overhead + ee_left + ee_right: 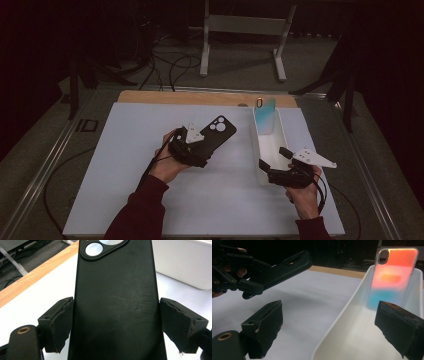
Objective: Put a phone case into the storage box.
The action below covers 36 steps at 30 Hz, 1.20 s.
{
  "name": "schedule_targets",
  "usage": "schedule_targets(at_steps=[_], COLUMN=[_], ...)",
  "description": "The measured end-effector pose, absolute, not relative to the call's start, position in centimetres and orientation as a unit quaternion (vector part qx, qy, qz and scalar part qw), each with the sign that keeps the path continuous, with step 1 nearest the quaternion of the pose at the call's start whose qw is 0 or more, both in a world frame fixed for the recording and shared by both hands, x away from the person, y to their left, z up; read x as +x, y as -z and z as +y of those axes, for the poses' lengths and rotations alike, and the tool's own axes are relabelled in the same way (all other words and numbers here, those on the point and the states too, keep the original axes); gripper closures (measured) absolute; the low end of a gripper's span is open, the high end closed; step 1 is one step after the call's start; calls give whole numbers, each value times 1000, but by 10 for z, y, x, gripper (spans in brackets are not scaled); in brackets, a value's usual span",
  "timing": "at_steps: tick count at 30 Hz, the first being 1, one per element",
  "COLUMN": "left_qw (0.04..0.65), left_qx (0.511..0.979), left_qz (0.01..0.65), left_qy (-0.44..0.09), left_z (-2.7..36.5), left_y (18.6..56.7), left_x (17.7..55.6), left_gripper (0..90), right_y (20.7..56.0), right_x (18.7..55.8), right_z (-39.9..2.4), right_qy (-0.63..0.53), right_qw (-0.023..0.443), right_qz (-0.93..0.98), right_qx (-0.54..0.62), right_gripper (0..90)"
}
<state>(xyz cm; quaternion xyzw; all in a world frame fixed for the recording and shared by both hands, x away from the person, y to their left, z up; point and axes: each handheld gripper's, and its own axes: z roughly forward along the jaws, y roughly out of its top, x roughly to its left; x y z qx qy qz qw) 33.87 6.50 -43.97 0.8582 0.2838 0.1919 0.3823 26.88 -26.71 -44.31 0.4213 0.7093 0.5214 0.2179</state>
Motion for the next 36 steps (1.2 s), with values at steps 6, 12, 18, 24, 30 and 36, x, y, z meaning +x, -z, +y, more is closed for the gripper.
schedule_targets(at_steps=[6,12,18,24,30,36], left_qw=[390,394,399,410,413,426], left_qx=[858,860,862,862,864,863], left_qz=[271,257,244,227,213,193], left_qy=[-196,-200,-197,-194,-193,-190], left_z=[63,59,56,50,42,33], left_y=[436,434,431,426,423,418], left_x=[332,325,320,316,313,308], left_gripper=[158,159,158,158,158,157], right_y=[441,436,433,432,428,422], right_x=[271,275,279,281,283,287], right_z=[-264,-260,-255,-250,-245,-240], right_qy=[-519,-522,-519,-519,-520,-532], right_qw=[219,216,213,211,204,183], right_qz=[714,716,721,724,726,723], right_qx=[415,411,406,403,401,401], right_gripper=[78,77,78,78,78,80])
